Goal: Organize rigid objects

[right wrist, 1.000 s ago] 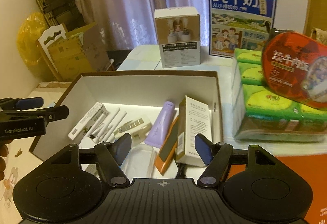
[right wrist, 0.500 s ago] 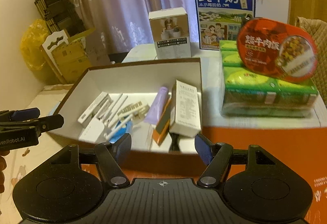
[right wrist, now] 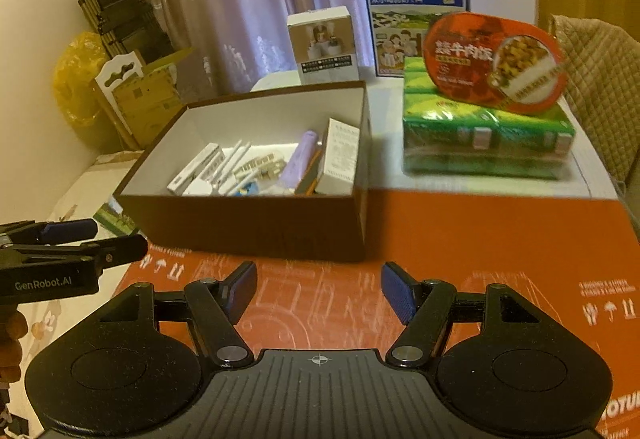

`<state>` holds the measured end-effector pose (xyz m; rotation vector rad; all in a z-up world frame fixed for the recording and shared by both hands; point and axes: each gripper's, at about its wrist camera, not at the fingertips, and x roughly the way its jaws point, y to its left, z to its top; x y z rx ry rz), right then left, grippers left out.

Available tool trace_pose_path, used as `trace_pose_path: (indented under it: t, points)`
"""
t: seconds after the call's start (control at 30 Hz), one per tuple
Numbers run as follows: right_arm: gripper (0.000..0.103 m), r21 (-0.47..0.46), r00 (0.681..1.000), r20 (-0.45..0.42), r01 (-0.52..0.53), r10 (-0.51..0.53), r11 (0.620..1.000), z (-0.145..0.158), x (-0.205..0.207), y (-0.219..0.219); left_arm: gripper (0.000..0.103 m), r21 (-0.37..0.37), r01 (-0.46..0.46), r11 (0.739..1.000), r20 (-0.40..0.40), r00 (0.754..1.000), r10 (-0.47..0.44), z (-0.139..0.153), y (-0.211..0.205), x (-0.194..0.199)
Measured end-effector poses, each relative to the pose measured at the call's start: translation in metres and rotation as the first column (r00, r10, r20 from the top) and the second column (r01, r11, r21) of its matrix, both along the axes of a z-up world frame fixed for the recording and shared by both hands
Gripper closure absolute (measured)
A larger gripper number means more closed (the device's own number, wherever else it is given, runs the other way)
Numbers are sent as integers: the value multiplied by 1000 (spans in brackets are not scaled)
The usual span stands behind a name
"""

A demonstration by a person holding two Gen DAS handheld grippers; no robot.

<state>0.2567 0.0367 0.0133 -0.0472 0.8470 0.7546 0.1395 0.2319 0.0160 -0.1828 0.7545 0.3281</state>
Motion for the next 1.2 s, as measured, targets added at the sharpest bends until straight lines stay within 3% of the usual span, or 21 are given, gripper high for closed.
trace_pose_path:
  t: [0.5, 1.2]
  points:
    - [37, -1, 998, -46, 37, -37, 999, -5, -80, -76, 25, -16, 66, 998, -32, 997, -66, -4, -74, -65]
    - [37, -20, 996, -53, 64, -65, 998, -7, -149, -114, 25, -35, 105, 994, -28, 994, -106, -7, -119, -124]
